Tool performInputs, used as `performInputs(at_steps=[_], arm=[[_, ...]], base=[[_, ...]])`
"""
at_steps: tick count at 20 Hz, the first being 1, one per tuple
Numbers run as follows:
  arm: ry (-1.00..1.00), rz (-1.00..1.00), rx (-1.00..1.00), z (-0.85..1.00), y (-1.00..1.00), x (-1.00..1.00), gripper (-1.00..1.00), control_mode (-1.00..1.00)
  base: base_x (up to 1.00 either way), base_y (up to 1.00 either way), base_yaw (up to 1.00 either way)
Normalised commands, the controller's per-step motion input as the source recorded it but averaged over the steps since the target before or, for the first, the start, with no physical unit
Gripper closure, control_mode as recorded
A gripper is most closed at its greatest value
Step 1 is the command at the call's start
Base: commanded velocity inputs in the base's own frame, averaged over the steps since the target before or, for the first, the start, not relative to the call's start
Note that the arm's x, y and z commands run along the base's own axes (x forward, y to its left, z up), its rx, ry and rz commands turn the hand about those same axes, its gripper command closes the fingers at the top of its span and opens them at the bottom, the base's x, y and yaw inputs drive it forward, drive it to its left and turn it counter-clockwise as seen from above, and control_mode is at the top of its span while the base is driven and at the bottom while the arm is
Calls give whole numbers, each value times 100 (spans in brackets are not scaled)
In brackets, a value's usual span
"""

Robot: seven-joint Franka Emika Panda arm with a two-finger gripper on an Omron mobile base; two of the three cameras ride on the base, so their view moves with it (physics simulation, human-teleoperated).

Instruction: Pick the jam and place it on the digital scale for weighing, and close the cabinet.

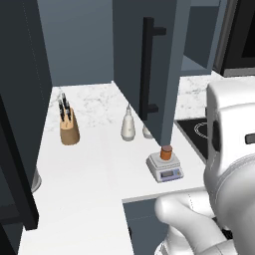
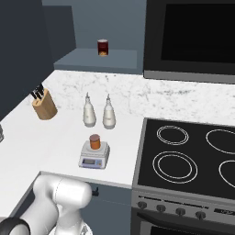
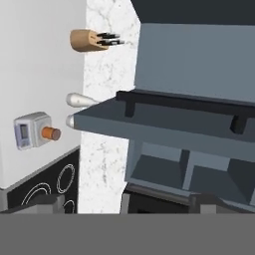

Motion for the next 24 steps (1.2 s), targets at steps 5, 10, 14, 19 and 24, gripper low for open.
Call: performInputs(at_steps=[5, 10, 14, 19, 24], arm=[[0, 1, -4, -14, 0, 31, -100, -100], [0, 0, -3, -12, 6, 20, -100, -100], [0, 1, -3, -10, 13, 14, -100, -100], [0, 1, -2, -8, 16, 12, -100, -100], [0, 1, 0, -2, 11, 12, -100, -100]], base=[[0, 0, 0], [0, 0, 0], [0, 0, 0], [0, 0, 0], [0, 0, 0]])
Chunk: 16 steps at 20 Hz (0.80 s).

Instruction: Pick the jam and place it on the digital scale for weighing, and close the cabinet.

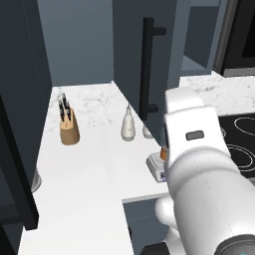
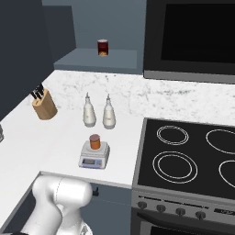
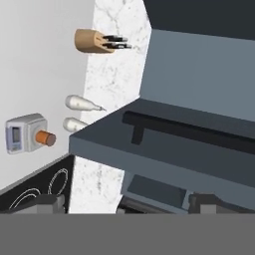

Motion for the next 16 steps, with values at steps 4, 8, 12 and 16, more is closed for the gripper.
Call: performInputs(at_steps=[4, 8, 12, 16], arm=[[0, 0, 0, 0, 4, 11, -100, -100], [0, 0, 0, 0, 3, 16, -100, -100], [0, 0, 0, -2, 7, 18, -100, -100], [0, 0, 0, -2, 13, 14, -100, -100]], base=[[0, 0, 0], [0, 0, 0], [0, 0, 0], [0, 0, 0]])
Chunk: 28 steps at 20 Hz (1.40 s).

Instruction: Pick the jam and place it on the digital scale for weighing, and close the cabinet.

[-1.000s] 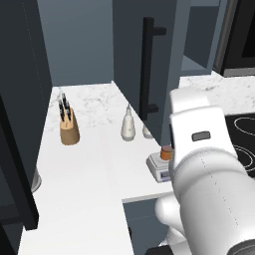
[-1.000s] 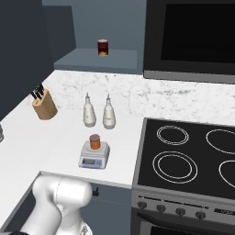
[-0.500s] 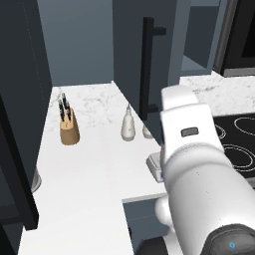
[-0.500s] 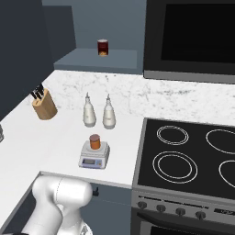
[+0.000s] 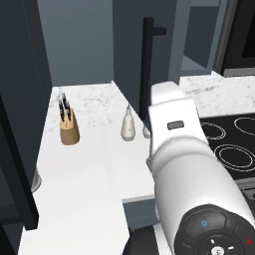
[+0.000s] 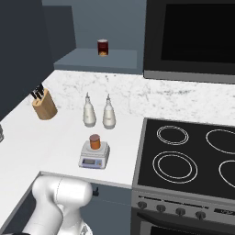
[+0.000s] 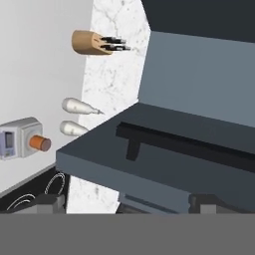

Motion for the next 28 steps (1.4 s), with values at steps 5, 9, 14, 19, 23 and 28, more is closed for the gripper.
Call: performInputs(at_steps=[5, 9, 14, 19, 23, 28], arm=[[0, 0, 0, -1, 14, 9, -100, -100], [0, 0, 0, 0, 3, 1, -100, -100], [0, 0, 0, -1, 0, 0, -100, -100], [0, 0, 0, -2, 0, 1, -100, -100], [0, 0, 0, -5, 0, 14, -100, -100], [0, 0, 0, -5, 0, 24, -100, -100]], base=[[0, 0, 0], [0, 0, 0], [0, 0, 0], [0, 0, 0], [0, 0, 0], [0, 0, 0]])
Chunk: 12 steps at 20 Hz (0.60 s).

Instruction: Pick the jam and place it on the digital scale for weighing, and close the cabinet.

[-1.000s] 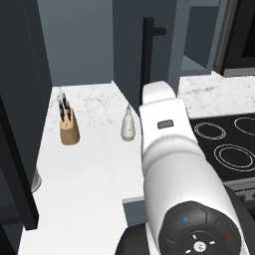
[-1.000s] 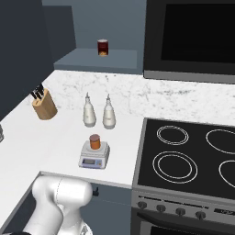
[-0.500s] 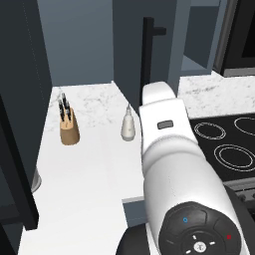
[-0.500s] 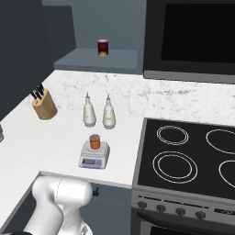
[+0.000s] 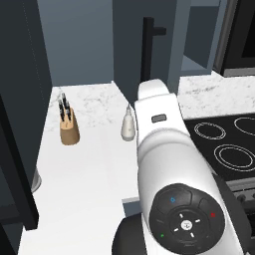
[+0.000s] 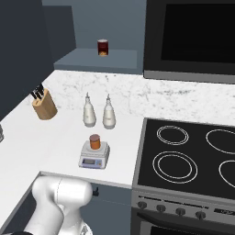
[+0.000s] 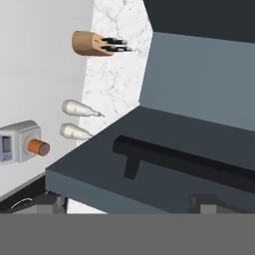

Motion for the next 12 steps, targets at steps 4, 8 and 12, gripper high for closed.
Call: performInputs(at_steps=[4, 8, 12], arm=[[0, 0, 0, -5, 0, 31, -100, -100], [0, 0, 0, -7, 0, 29, -100, -100], [0, 0, 0, -9, 0, 29, -100, -100]], base=[[0, 0, 0], [0, 0, 0], [0, 0, 0]])
